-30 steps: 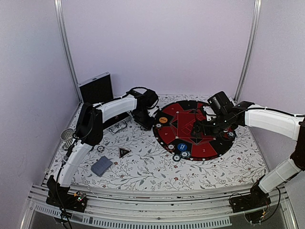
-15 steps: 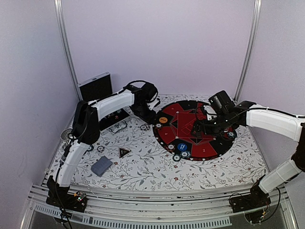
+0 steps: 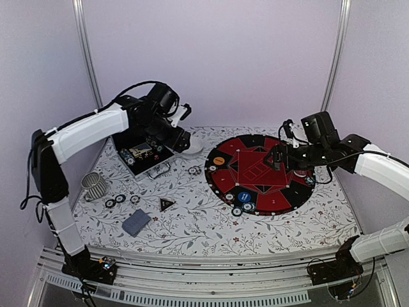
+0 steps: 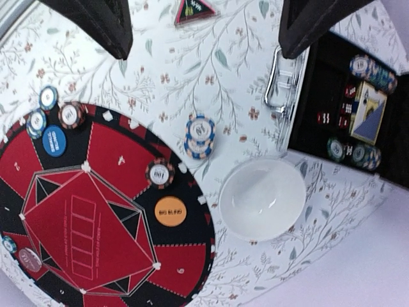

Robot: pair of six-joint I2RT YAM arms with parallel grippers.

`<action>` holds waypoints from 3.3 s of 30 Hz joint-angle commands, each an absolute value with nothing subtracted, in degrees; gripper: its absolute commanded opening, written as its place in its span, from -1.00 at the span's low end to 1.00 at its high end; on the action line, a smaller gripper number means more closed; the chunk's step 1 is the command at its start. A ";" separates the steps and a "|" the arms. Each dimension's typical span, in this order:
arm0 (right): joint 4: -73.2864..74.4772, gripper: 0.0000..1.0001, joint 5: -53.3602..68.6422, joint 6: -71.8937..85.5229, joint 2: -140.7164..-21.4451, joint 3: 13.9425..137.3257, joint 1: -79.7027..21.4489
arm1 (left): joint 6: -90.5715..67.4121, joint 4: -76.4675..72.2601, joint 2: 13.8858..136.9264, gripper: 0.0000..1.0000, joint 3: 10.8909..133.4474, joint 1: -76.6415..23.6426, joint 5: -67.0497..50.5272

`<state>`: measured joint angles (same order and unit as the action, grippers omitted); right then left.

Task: Distribute texas hold em gaming equipment
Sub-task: Place the poker chips pile at the big blind area, then pick up the face-down deck piles from the center of the board, then pass from the left arm to the right

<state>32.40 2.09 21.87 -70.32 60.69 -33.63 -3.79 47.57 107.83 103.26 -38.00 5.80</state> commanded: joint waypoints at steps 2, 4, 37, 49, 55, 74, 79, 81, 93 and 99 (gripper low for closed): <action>25.42 0.98 3.26 21.02 -63.16 57.88 -33.32 | -10.86 45.37 92.94 0.75 84.33 -38.07 7.72; 23.47 0.98 4.18 20.55 -61.03 57.15 -33.22 | -13.34 48.05 89.03 0.91 78.43 -38.11 9.24; 18.20 0.98 11.43 16.63 -59.24 52.47 -33.22 | -17.93 56.97 95.46 0.96 54.06 -41.84 7.40; 18.21 0.98 12.00 16.30 -59.68 52.56 -33.21 | -16.24 56.03 97.51 0.94 53.72 -40.88 4.31; 18.28 0.98 11.91 16.18 -58.63 52.58 -33.22 | -15.57 55.60 97.37 0.38 53.46 -40.43 2.83; 17.57 0.98 18.98 19.57 -62.08 53.56 -33.22 | -12.92 57.05 91.71 -0.06 63.65 -45.96 -0.90; 16.01 0.98 23.96 23.36 -66.78 54.54 -33.30 | -8.75 61.44 92.60 -0.08 75.89 -53.76 3.94; 13.83 0.98 27.61 25.43 -68.61 54.47 -33.52 | -5.99 65.75 94.69 -0.07 81.20 -56.79 8.15; -5.99 0.98 42.69 36.93 -81.57 53.49 -41.44 | 6.04 67.21 99.25 -0.08 92.99 -64.58 19.14; -15.25 0.94 47.45 40.73 -88.90 53.68 -42.25 | 6.81 66.82 99.55 -0.08 94.00 -65.66 20.20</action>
<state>-4.78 42.19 36.62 -85.82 53.19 -42.22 4.71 66.22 99.18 92.01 -64.23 17.67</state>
